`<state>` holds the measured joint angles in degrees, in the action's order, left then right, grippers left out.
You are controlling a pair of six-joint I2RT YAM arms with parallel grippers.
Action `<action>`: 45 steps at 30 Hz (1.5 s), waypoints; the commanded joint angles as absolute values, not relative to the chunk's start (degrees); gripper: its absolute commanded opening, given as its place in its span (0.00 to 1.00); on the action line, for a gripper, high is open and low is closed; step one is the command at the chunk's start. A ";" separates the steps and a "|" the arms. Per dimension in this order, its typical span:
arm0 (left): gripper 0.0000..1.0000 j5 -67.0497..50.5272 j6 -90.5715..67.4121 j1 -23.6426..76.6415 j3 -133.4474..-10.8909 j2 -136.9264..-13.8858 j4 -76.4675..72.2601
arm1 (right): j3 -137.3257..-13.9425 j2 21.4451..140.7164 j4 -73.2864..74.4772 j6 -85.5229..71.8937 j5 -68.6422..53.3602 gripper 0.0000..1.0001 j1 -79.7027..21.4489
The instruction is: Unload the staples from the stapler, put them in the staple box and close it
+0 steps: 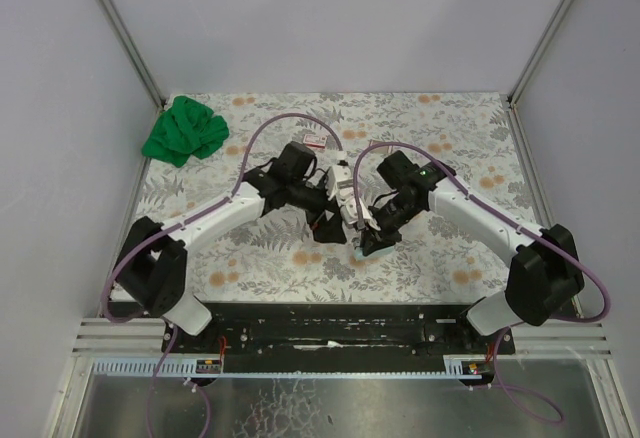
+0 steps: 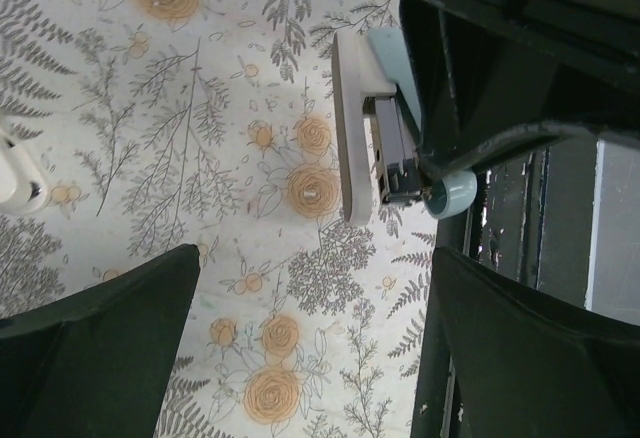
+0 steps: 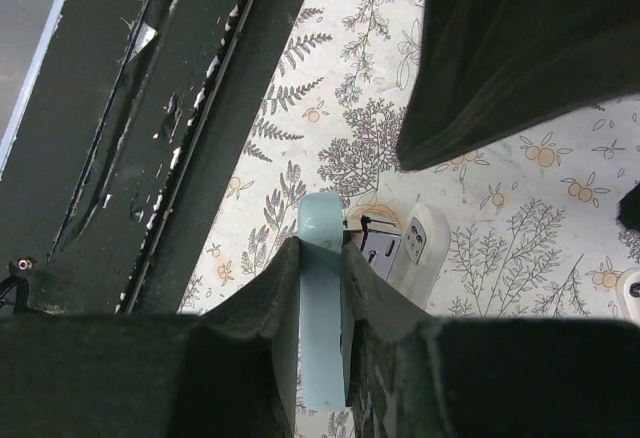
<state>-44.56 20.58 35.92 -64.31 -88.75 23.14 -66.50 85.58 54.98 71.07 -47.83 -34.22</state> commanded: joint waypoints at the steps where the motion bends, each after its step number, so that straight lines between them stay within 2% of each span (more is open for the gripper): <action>1: 1.00 -44.30 22.65 38.28 -67.87 -91.80 25.27 | -67.07 83.50 56.42 72.77 -51.80 0.14 -33.59; 12: 0.81 -47.00 23.51 40.03 -70.20 -96.11 27.42 | -66.48 82.64 56.25 73.21 -52.48 0.14 -32.92; 23: 0.53 -48.93 22.42 40.26 -72.66 -99.45 28.18 | -66.39 82.71 56.34 73.65 -52.74 0.14 -32.78; 28: 0.34 -49.91 22.50 40.41 -73.29 -99.97 28.45 | -66.14 82.92 55.99 73.57 -52.45 0.14 -32.70; 31: 0.29 -50.28 22.74 40.67 -73.47 -100.02 28.69 | -66.27 83.20 55.77 73.33 -52.18 0.13 -32.70; 33: 0.28 -50.79 23.15 40.77 -73.63 -100.01 29.26 | -66.40 83.48 55.51 72.94 -51.76 0.13 -32.70; 34: 0.33 -50.87 23.25 40.90 -73.69 -99.94 29.46 | -66.32 83.56 55.48 72.80 -51.60 0.13 -32.72; 35: 0.42 -50.89 23.25 40.98 -73.62 -99.89 29.48 | -66.29 83.54 55.34 72.70 -51.45 0.13 -32.71; 40: 0.49 -50.79 23.06 41.43 -73.49 -99.83 29.53 | -66.29 83.07 55.20 72.58 -51.84 0.13 -32.61; 42: 0.47 -50.77 22.95 41.64 -73.70 -100.15 29.53 | -66.36 83.03 55.35 72.75 -52.01 0.13 -32.61; 45: 0.34 -50.86 22.53 41.89 -74.25 -100.84 29.53 | -66.40 83.12 55.72 72.98 -52.20 0.13 -32.61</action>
<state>-49.39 22.65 41.28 -71.83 -99.59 29.30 -65.76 84.44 55.40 72.60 -49.19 -32.88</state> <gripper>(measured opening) 0.412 0.232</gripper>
